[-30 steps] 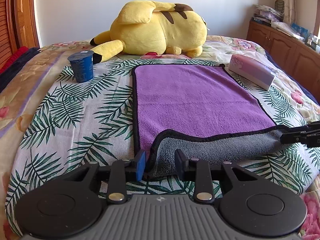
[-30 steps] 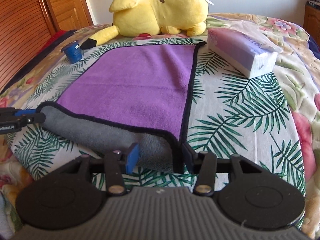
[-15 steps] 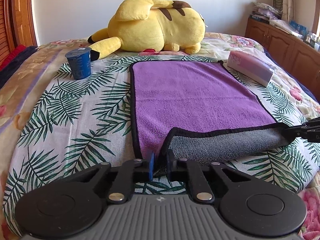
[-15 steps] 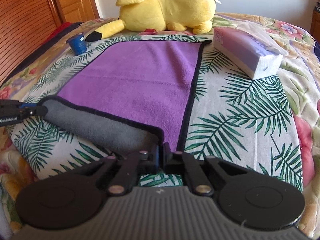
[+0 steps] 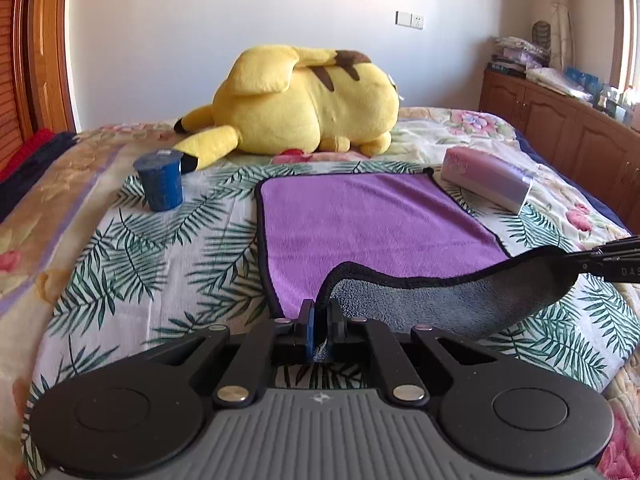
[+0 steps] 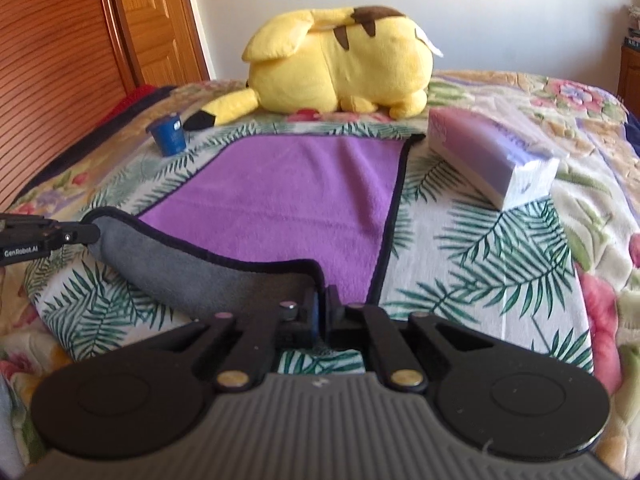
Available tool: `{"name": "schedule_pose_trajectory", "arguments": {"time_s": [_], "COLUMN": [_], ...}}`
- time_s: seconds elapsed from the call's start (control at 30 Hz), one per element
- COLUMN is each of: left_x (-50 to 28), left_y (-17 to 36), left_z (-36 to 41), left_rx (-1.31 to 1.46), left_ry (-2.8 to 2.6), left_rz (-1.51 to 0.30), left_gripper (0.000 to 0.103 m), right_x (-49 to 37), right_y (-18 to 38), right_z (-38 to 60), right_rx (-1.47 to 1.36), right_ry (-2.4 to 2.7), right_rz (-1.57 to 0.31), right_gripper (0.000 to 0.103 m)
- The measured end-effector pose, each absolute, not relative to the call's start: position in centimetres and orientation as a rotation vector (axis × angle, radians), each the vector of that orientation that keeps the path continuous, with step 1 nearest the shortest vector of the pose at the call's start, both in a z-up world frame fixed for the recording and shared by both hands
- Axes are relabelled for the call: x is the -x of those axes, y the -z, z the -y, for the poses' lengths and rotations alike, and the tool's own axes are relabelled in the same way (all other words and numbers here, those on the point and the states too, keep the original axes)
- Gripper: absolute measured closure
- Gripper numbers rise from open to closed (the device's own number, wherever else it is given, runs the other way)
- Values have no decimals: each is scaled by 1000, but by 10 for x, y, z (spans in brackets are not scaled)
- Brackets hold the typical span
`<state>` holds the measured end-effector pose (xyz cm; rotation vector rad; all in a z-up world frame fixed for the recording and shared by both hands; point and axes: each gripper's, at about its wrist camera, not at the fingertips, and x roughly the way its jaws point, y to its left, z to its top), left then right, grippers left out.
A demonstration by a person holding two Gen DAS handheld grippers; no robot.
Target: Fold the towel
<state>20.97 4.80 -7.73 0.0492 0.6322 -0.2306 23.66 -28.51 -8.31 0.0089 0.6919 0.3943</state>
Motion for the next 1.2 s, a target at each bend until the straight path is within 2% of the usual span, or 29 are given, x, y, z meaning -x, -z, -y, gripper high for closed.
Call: {"name": "schedule_pose_trajectory", "arguments": {"time_s": [0.37,1.2], "left_x": [-214,-252], "left_y": [68,32], "left_z": [-47,-42], "left_rx": [-50,-124], "left_ry": [239,314], "left_rz": [-591,-511], "left_gripper": [103,103], "right_x": [-236,-262], "right_y": [62,49], "right_z": [285,284], "right_rx": [6,60], "right_ry": [-422,-428], "right_rz": [-584,-468], "right_gripper": [99,99]}}
